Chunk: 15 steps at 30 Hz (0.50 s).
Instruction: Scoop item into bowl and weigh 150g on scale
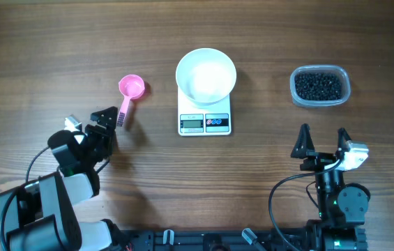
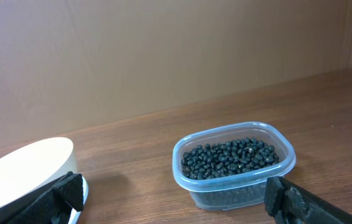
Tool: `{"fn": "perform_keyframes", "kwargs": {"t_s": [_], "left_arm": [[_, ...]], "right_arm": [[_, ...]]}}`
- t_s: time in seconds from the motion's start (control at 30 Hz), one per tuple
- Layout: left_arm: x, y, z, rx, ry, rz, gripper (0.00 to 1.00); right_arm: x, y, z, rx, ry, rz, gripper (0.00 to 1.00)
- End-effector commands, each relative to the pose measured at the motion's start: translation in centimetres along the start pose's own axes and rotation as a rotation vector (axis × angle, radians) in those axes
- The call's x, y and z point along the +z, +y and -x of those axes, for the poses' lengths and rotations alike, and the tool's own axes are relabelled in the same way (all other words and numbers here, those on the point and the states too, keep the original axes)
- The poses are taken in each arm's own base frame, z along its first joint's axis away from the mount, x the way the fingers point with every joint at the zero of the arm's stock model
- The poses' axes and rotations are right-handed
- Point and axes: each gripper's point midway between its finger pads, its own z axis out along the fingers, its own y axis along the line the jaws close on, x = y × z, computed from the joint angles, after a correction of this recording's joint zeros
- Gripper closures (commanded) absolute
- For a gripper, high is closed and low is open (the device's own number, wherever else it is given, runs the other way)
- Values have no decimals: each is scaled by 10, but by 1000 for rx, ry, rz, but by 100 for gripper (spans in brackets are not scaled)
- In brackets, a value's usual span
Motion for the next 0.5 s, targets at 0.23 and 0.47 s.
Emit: {"fn": "perform_keyframes", "kwargs": {"t_s": [0.23, 0.47], "left_arm": [[4, 23, -4, -32, -29, 96, 0], [4, 23, -4, -32, -29, 96, 0]], "right_arm": [[-1, 0, 3, 3, -13, 2, 0], [-1, 0, 3, 3, -13, 2, 0]]}}
